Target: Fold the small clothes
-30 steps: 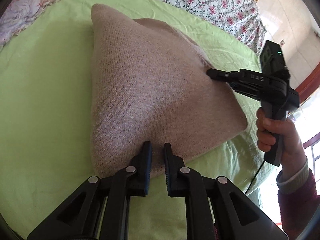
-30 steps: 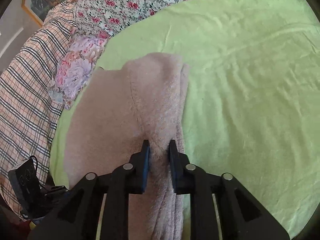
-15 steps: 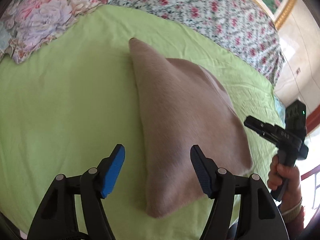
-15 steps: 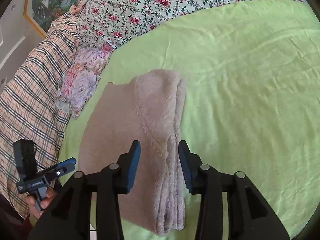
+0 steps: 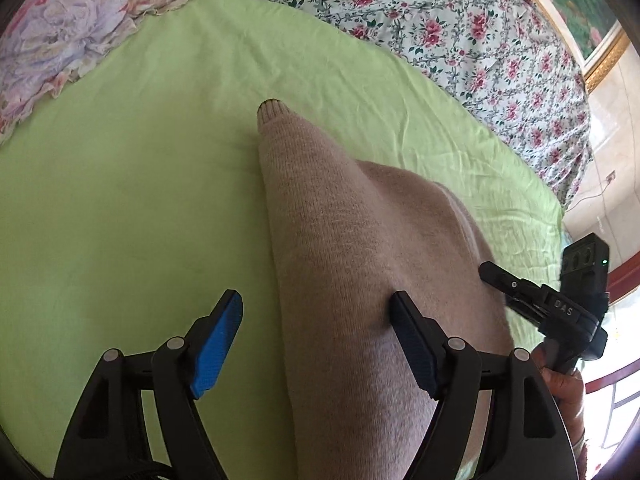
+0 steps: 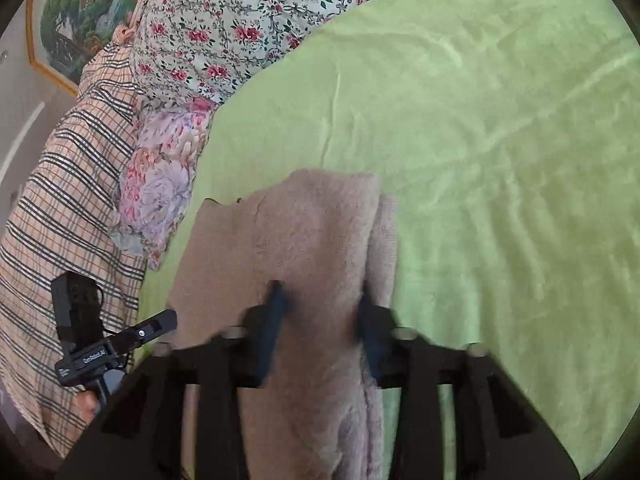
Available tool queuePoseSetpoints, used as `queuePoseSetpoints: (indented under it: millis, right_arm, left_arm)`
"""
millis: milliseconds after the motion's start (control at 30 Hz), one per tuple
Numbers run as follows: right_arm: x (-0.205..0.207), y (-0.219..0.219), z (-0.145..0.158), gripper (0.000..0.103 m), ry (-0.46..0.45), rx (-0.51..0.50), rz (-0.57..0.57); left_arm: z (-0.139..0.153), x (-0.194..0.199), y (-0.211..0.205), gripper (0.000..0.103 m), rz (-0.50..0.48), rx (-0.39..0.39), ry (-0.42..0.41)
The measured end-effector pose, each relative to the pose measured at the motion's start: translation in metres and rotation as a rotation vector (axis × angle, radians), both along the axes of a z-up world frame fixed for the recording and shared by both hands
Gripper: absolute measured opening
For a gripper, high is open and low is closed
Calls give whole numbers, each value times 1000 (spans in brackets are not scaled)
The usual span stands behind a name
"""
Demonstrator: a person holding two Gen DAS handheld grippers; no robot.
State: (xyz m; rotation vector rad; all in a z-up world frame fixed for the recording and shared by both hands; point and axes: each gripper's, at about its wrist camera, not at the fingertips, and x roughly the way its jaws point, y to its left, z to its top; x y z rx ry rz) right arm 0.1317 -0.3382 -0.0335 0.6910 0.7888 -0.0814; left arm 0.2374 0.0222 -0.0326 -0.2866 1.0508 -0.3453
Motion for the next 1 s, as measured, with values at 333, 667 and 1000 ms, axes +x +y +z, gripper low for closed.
queuePoseSetpoints:
  millis: [333,667,1000]
  right_arm:
    - [-17,-4,-8,11,36,-30,-50]
    - [-91,64,44,11,-58,-127,35]
    - [-132,110,18,11,42,-206,150]
  left_arm:
    - [-10,1,-17,77,1,67,-2]
    - [16,-75,7,74,-30,92,-73]
    - [-10,-147,16,69,-37,115,-13]
